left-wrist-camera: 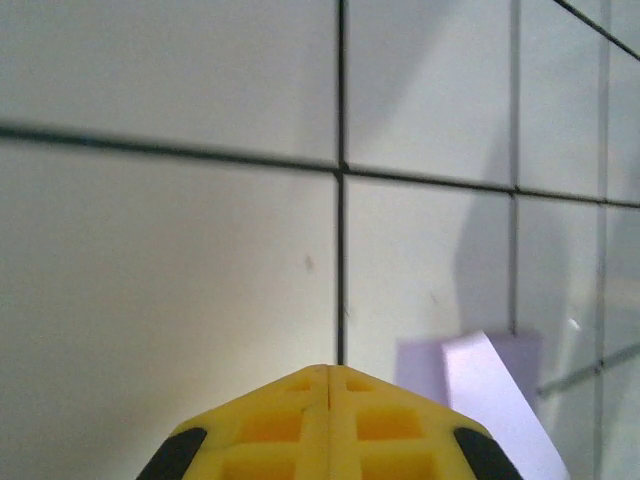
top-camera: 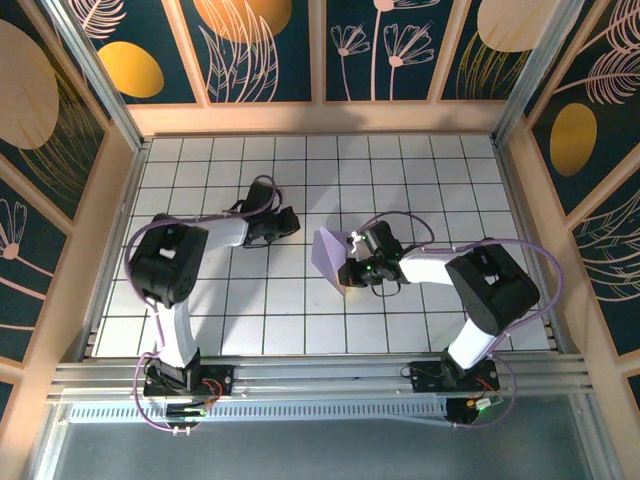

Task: Fold a paper plane with a square sheet of paper (fold left side to right side)
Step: Fourth fold the wing at the center of the table.

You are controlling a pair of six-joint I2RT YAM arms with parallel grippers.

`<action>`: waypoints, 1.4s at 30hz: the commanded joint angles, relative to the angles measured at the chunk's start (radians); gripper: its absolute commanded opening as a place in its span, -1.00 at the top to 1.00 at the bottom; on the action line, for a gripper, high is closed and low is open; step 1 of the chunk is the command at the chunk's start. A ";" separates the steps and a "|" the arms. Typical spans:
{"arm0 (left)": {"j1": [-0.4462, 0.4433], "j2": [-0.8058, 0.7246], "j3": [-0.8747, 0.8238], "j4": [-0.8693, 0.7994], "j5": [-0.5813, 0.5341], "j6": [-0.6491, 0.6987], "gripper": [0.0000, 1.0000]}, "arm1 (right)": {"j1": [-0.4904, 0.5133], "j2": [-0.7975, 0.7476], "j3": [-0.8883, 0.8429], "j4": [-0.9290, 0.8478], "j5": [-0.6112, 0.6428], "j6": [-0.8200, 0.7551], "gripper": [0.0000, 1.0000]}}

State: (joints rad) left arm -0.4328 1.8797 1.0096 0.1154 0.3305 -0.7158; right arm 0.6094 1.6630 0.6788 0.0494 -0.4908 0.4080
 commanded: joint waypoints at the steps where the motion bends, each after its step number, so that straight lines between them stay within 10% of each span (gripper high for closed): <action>1: -0.051 -0.077 -0.090 0.132 0.079 -0.041 0.92 | -0.002 0.041 -0.055 -0.249 0.069 -0.032 1.00; 11: -0.161 0.085 0.034 0.219 0.151 -0.093 0.93 | -0.004 0.064 -0.051 -0.255 0.094 -0.029 1.00; 42: -0.063 0.238 0.199 0.063 -0.030 0.047 0.93 | 0.000 0.070 -0.060 -0.267 0.076 -0.037 1.00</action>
State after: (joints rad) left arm -0.5312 2.1044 1.1847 0.2310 0.3878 -0.7250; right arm 0.6086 1.6653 0.6849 0.0292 -0.4931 0.3973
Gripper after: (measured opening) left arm 0.044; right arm 0.047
